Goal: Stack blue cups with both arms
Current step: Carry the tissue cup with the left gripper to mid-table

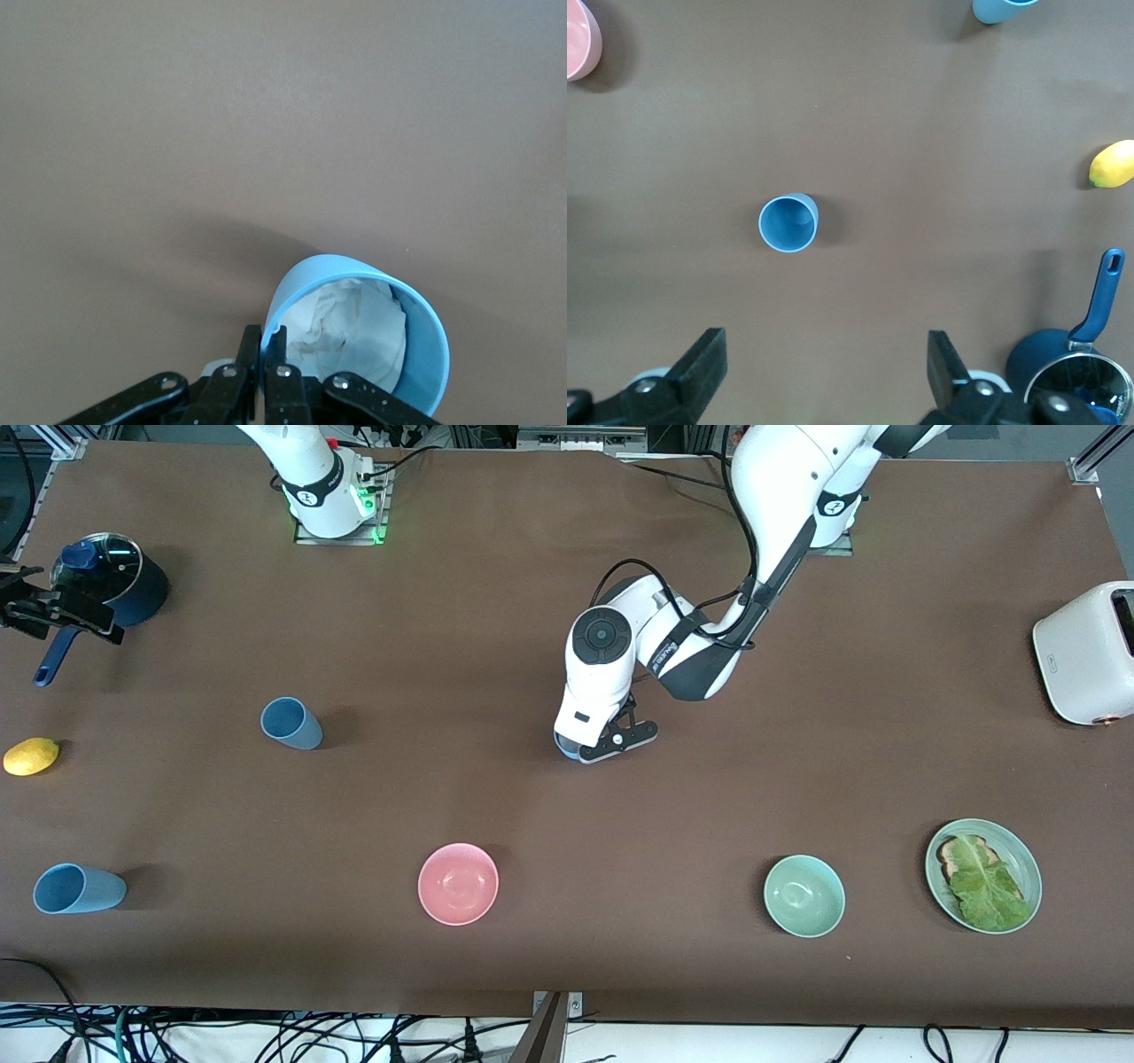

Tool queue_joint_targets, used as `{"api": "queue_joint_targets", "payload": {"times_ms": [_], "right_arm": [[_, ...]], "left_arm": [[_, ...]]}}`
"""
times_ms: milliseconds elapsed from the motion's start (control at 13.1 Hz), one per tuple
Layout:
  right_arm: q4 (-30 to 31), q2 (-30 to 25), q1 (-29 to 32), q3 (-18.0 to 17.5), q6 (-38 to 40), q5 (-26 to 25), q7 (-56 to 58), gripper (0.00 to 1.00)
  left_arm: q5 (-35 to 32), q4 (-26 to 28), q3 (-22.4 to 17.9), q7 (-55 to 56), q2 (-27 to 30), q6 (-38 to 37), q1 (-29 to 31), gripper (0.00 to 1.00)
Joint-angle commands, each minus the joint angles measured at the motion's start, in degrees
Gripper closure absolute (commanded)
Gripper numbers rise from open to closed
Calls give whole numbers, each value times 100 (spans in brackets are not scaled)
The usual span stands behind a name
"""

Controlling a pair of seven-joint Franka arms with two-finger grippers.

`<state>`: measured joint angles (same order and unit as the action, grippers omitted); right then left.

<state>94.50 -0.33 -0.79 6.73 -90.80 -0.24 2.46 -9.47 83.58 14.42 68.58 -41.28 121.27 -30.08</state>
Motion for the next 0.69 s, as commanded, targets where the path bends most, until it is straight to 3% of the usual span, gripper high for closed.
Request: {"api": "queue_joint_targets", "payload": {"times_ms": [0, 152, 381, 610], "right_arm": [[42, -64, 35, -14, 36, 68, 52, 0], [42, -55, 35, -14, 36, 68, 52, 0], [42, -64, 35, -14, 62, 68, 52, 0], [42, -64, 35, -14, 63, 68, 52, 0]], "left_arm": [[-318, -220, -71, 331, -213, 19, -130, 100], [-327, -220, -71, 331, -222, 55, -138, 100], [-380, -220, -79, 331, -196, 55, -147, 0], [-679, -220, -62, 402, -161, 55, -156, 0]]}}
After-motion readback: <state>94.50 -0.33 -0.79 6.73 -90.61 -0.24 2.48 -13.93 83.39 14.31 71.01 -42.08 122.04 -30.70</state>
